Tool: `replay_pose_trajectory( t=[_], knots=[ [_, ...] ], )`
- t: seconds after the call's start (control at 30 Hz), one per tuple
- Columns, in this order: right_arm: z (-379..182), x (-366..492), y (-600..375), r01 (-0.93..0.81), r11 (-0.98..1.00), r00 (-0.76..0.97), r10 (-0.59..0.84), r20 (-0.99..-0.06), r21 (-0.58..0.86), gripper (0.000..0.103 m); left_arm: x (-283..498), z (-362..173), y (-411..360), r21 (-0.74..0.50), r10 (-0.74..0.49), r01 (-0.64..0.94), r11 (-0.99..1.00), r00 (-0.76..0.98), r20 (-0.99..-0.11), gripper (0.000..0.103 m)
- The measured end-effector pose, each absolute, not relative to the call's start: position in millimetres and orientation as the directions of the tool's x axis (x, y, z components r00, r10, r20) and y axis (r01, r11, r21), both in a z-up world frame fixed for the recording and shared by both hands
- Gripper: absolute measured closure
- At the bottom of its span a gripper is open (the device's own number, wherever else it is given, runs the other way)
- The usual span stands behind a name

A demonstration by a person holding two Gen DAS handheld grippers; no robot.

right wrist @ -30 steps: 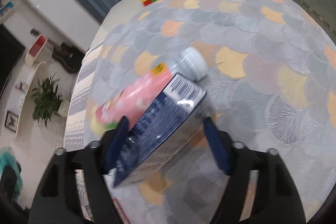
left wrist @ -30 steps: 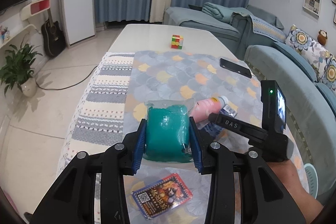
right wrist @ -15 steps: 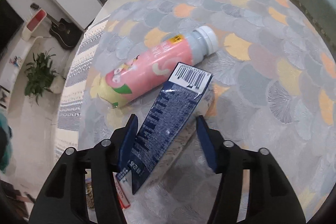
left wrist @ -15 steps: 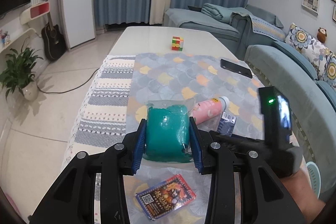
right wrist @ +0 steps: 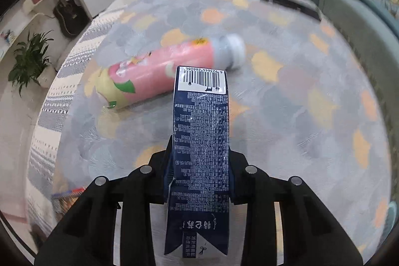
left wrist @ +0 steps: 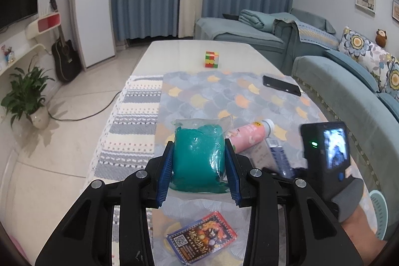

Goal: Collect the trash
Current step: 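Carry the teal bag and blue carton over the blue basket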

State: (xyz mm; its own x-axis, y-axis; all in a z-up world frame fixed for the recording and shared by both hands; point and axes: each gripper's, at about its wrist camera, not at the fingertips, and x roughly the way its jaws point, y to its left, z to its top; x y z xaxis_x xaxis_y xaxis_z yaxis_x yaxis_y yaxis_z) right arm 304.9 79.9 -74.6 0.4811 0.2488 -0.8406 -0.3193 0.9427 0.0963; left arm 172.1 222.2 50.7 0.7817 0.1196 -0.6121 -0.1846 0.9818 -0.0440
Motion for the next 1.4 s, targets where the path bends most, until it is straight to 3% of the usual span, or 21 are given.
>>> replay_pose_trajectory(
  t=[0.2,0.33,1.1,1.4],
  knots=[
    [-16.5,270.1,54.1,-0.382,0.921,0.689,0.229,-0.688,-0.077,0.073,163.6,63.3,212.7,-0.013,0.132,-0.167,0.986,0.824,-0.551,0.066],
    [8.3,251.4,32.6,-0.376,0.921,0.733,0.231,-0.639,-0.098,0.073,159.9,68.6,204.9,-0.016,0.118,-0.148,0.989,0.845,-0.522,0.066],
    [54.8,194.8,-40.9,-0.282,0.954,0.808,0.178,-0.561,-0.103,0.073,151.5,68.9,148.7,0.024,0.025,-0.015,1.0,0.874,-0.486,0.066],
    [63.4,166.3,-106.2,-0.212,0.974,0.819,0.131,-0.558,-0.082,0.073,139.9,69.7,95.0,-0.013,-0.17,0.187,0.982,0.861,-0.48,0.066]
  ],
)
